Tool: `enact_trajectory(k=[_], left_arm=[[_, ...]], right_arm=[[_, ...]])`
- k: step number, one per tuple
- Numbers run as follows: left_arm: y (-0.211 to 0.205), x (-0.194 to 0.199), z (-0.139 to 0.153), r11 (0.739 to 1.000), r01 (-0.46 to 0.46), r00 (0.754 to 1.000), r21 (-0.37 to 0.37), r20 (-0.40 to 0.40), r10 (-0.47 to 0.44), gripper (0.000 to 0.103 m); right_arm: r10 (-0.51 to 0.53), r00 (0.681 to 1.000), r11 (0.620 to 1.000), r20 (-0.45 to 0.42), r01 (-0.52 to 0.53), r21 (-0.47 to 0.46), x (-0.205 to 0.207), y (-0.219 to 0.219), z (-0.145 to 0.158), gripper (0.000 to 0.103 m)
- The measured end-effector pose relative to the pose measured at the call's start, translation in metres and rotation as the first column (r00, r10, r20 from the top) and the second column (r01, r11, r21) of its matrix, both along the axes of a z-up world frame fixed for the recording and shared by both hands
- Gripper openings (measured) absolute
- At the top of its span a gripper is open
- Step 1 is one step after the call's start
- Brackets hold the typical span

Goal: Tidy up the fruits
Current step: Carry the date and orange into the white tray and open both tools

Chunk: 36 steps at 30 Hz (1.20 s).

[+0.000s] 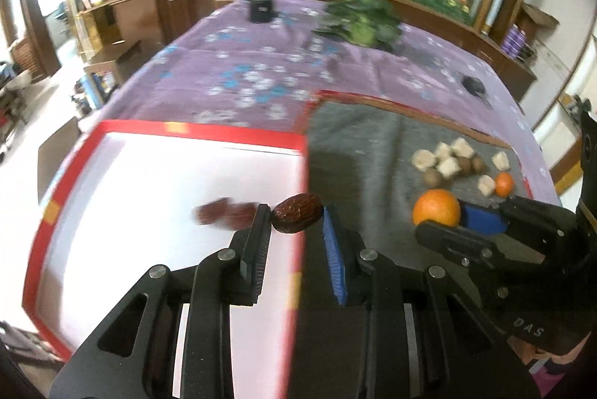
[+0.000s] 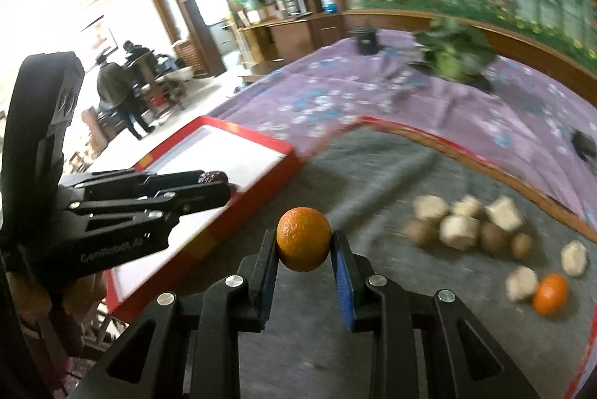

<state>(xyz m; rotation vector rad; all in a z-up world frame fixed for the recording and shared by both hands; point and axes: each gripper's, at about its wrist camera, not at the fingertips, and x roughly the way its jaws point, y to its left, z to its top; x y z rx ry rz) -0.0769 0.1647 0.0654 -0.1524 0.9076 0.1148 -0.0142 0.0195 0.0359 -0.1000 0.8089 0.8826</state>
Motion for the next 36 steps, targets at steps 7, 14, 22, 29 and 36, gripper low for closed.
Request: enact_trajectory(k=[7, 14, 22, 29, 36], left_arm=[[0.056, -0.015, -0.006, 0.992, -0.129, 0.992, -0.006, -0.011, 0.129, 0.028], [0.083, -0.018, -0.019, 0.982, -0.188, 0.982, -0.020, -0.040, 0.187, 0.028], [0.097, -0.018, -0.031, 0.977, -0.209, 0.976, -0.029, -0.063, 0.207, 0.028], [0.098, -0.015, -0.033, 0.977, -0.212, 0.975, -0.017, -0.065, 0.211, 0.028], [0.100, -0.012, -0.039, 0.972, -0.236, 0.967, -0.002, -0.099, 0.235, 0.028]], right_arm=[[0.096, 0.995, 0.995, -0.003, -0.096, -0.010, -0.012, 0.046, 0.001, 0.027], [0.166, 0.986, 0.985, -0.016, -0.167, -0.040, -0.018, 0.084, -0.004, 0.027], [0.229, 0.973, 0.969, -0.033, -0.231, -0.088, -0.023, 0.116, -0.019, 0.027], [0.240, 0.970, 0.965, -0.040, -0.242, -0.104, -0.021, 0.126, -0.028, 0.027], [0.267, 0.963, 0.958, -0.023, -0.268, -0.106, -0.027, 0.131, -0.031, 0.032]])
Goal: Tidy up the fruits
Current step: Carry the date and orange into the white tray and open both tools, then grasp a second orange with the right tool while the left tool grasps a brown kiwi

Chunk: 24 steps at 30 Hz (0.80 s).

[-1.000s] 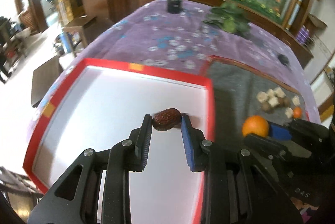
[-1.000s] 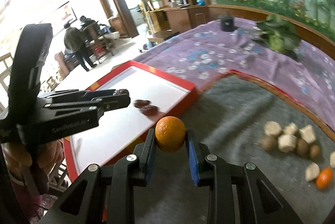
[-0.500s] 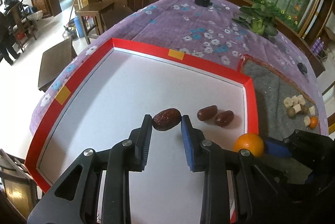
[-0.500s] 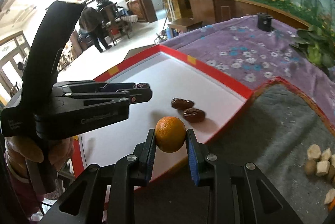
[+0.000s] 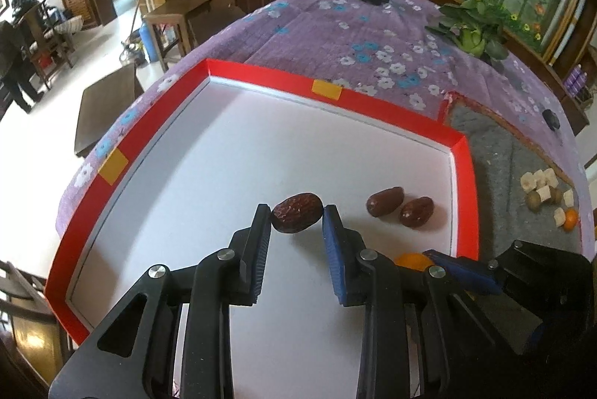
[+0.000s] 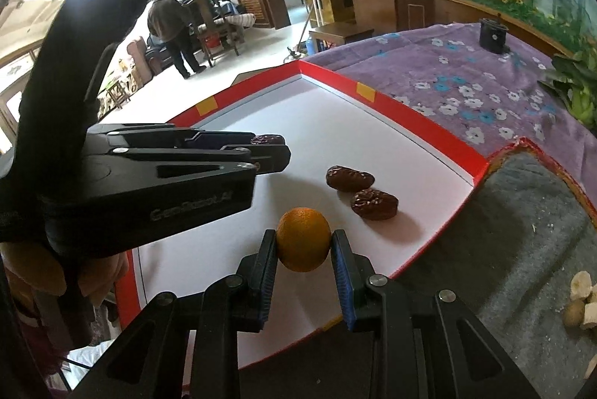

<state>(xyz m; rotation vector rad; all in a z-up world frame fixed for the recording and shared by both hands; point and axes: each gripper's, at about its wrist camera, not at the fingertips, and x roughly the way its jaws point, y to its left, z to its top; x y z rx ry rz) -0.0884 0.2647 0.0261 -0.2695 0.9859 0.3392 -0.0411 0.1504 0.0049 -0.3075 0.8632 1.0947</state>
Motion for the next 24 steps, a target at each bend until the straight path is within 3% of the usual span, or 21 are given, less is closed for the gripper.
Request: enact_trajectory(k=[4, 8, 10, 11, 12, 18, 24], left_arm=[[0.003, 0.000, -0.001, 1.000, -0.014, 1.000, -0.015, -0.008, 0.013, 0.028], [0.004, -0.001, 0.001, 0.999, -0.029, 0.999, -0.023, -0.016, 0.028, 0.028], [0.002, -0.002, 0.004, 0.999, -0.034, 0.999, -0.039, -0.005, 0.034, 0.038], [0.000, -0.003, 0.007, 0.998, -0.032, 0.999, -0.046, 0.009, 0.033, 0.055], [-0.003, -0.004, 0.010, 0.999, -0.030, 0.999, -0.044, 0.028, 0.032, 0.062], [-0.030, 0.001, 0.030, 1.000, 0.017, 0.997, -0.021, 0.076, -0.016, 0.062], [-0.067, 0.016, 0.038, 0.995, 0.100, 0.992, -0.016, 0.084, -0.099, 0.062]], right_arm=[[-0.014, 1.000, 0.999, -0.024, 0.015, 0.040, 0.000, -0.011, 0.006, 0.040], [-0.049, 0.998, 0.994, -0.047, 0.053, 0.091, 0.005, -0.028, 0.015, 0.040], [-0.065, 0.996, 0.990, -0.056, 0.071, 0.120, 0.008, -0.040, 0.019, 0.042], [-0.076, 0.995, 0.988, -0.060, 0.083, 0.134, 0.009, -0.047, 0.021, 0.043], [-0.088, 0.994, 0.985, -0.059, 0.095, 0.141, 0.010, -0.053, 0.023, 0.044], [-0.168, 0.985, 0.976, -0.045, 0.173, 0.136, 0.015, -0.098, 0.025, 0.045], [-0.292, 0.956, 0.946, -0.036, 0.294, 0.139, 0.023, -0.158, 0.024, 0.046]])
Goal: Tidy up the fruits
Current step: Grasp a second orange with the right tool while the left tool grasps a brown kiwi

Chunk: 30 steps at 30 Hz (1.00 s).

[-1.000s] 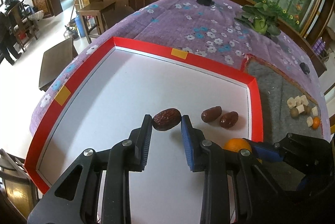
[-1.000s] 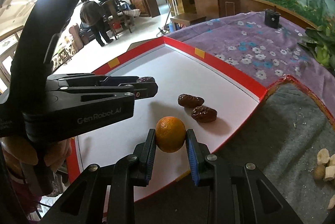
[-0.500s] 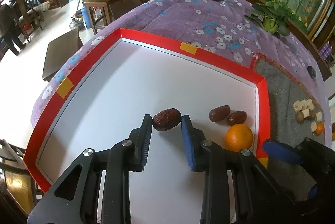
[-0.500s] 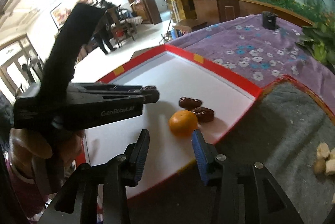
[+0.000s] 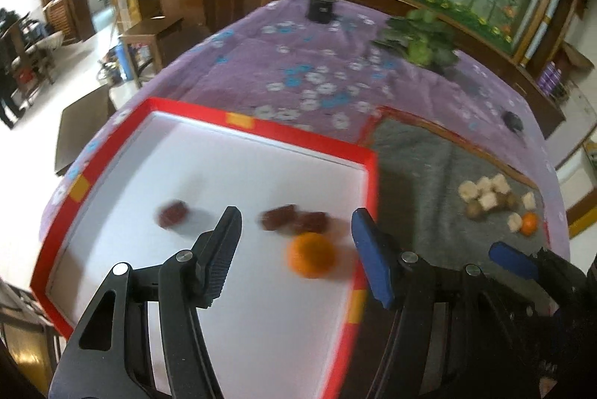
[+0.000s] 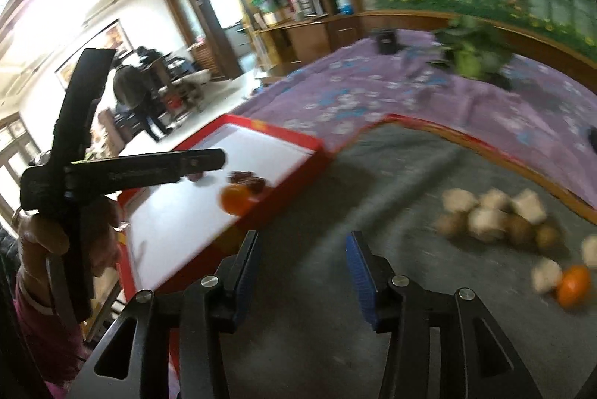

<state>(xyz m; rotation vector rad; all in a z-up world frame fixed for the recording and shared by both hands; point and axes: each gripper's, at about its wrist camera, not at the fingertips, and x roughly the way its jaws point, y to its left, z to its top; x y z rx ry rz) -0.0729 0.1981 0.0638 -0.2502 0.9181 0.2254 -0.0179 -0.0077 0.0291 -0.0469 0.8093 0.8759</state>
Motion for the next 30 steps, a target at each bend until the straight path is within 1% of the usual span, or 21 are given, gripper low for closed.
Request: enact_trajectory(k=[3, 7, 12, 18, 20, 24, 27, 30], left_arm=[[-0.021, 0.009, 0.000, 0.999, 0.046, 0.999, -0.007, -0.006, -0.046, 0.062], [-0.052, 0.021, -0.002, 0.993, 0.119, 0.993, -0.012, -0.015, -0.120, 0.062], [-0.097, 0.042, -0.008, 0.976, 0.217, 0.975, -0.013, -0.040, -0.217, 0.062], [-0.140, 0.067, -0.026, 0.951, 0.309, 0.948, -0.028, -0.073, -0.310, 0.062], [-0.150, 0.074, -0.033, 0.944, 0.330, 0.940, -0.022, -0.083, -0.331, 0.062], [-0.158, 0.086, -0.043, 0.939, 0.343, 0.933, -0.020, -0.105, -0.343, 0.061], [-0.161, 0.091, -0.048, 0.937, 0.349, 0.931, -0.034, -0.101, -0.350, 0.061], [-0.165, 0.097, -0.052, 0.935, 0.354, 0.930, -0.025, -0.099, -0.355, 0.061]], right_arm=[[-0.065, 0.998, 0.998, -0.009, 0.065, -0.005, 0.005, -0.033, -0.004, 0.046], [-0.157, 0.987, 0.987, -0.016, 0.157, -0.020, 0.011, -0.075, -0.011, 0.046], [-0.216, 0.976, 0.976, -0.031, 0.215, -0.016, 0.015, -0.109, -0.016, 0.046], [-0.230, 0.973, 0.973, -0.015, 0.230, -0.009, 0.014, -0.127, -0.017, 0.047], [-0.234, 0.972, 0.972, -0.014, 0.234, -0.011, 0.015, -0.132, -0.018, 0.047], [-0.242, 0.970, 0.970, -0.027, 0.242, -0.004, 0.017, -0.142, -0.023, 0.047], [-0.248, 0.968, 0.969, -0.039, 0.248, -0.001, 0.021, -0.148, -0.027, 0.047], [-0.251, 0.967, 0.968, -0.045, 0.251, -0.005, 0.024, -0.151, -0.029, 0.047]])
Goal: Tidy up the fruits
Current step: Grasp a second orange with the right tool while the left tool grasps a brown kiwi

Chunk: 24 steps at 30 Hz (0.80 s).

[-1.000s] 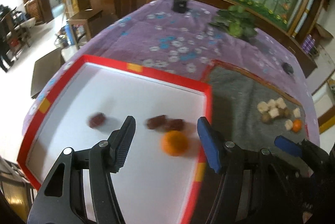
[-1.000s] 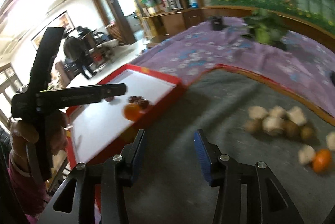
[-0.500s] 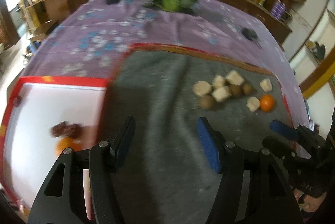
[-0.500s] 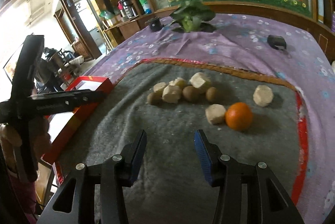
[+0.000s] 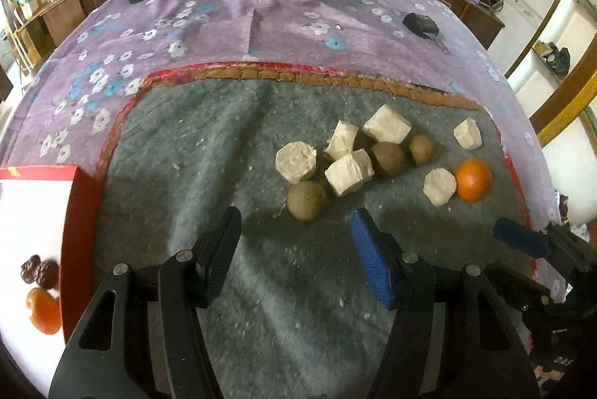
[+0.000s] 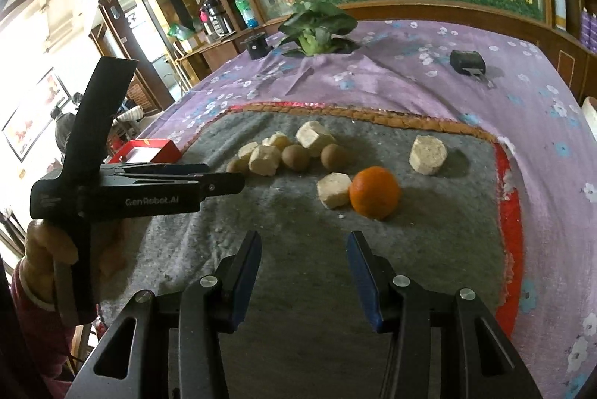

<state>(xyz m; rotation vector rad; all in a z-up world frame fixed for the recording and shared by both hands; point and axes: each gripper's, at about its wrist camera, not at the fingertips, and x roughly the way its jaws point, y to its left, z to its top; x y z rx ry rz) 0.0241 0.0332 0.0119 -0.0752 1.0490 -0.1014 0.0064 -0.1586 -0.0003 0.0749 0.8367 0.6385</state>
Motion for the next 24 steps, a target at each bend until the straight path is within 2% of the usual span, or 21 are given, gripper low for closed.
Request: enact_trajectory(k=[9, 21, 24], left_arm=[[0.001, 0.007, -0.005, 1.000, -0.009, 1.000, -0.009, 0.018, 0.009, 0.061], [-0.003, 0.007, -0.007, 1.000, 0.006, 1.000, 0.023, 0.030, -0.006, 0.061], [-0.007, 0.007, -0.008, 0.998, 0.020, 0.999, 0.056, 0.035, -0.022, 0.060]], right_arm=[[-0.010, 1.000, 0.999, 0.006, 0.010, -0.041, 0.013, -0.002, -0.001, 0.047], [-0.028, 1.000, 0.993, 0.003, 0.029, -0.111, 0.051, 0.002, -0.010, 0.047], [-0.032, 0.999, 0.989, 0.007, 0.032, -0.144, 0.054, 0.006, -0.012, 0.039]])
